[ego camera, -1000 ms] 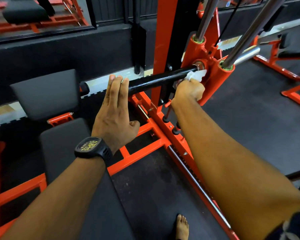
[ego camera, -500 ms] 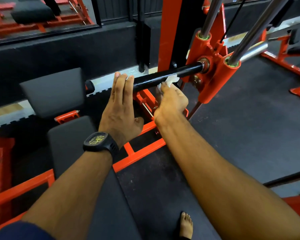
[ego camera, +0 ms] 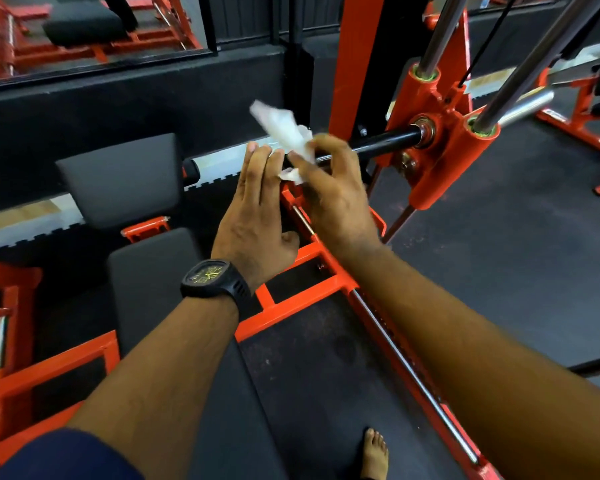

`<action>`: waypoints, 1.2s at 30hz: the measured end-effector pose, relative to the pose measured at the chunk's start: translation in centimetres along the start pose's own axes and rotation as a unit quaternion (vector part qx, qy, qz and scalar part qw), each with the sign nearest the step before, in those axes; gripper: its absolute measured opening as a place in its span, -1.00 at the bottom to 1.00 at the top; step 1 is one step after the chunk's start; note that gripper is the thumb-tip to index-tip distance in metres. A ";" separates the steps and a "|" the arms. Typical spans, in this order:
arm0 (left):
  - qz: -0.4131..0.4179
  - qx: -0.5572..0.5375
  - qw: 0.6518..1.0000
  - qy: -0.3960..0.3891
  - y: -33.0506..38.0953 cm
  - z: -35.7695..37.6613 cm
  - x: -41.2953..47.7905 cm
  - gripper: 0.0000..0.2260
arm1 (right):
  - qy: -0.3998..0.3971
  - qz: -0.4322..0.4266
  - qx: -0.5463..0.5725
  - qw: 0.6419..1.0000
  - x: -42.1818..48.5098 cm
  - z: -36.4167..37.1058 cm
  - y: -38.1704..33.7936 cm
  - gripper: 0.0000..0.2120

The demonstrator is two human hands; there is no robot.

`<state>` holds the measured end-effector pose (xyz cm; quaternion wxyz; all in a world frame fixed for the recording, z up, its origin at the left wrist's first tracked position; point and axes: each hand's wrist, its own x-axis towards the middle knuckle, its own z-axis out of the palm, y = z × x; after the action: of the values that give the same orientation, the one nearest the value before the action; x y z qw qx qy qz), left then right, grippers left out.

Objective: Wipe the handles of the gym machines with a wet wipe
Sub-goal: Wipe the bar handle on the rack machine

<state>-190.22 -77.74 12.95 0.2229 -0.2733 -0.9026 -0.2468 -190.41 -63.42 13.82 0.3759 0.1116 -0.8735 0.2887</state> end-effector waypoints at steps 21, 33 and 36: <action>-0.039 0.012 0.999 -0.014 0.6 -0.2 0.0 -0.10 | -0.219 0.012 -0.085 0.972 6.3 -4.8 2.4 -0.55; -0.048 0.004 0.999 -0.004 0.4 0.2 0.1 -0.13 | -0.295 0.020 -0.159 0.942 8.0 -5.9 3.4 -0.53; -0.049 0.003 0.999 -0.001 0.4 0.4 0.1 -0.13 | -0.305 -0.013 -0.155 0.940 7.5 -5.4 3.1 -0.53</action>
<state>-190.17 -77.20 12.83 0.2104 -0.2283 -0.9160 -0.2540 -193.72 -57.53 20.91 0.1076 0.1457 -0.9787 0.0971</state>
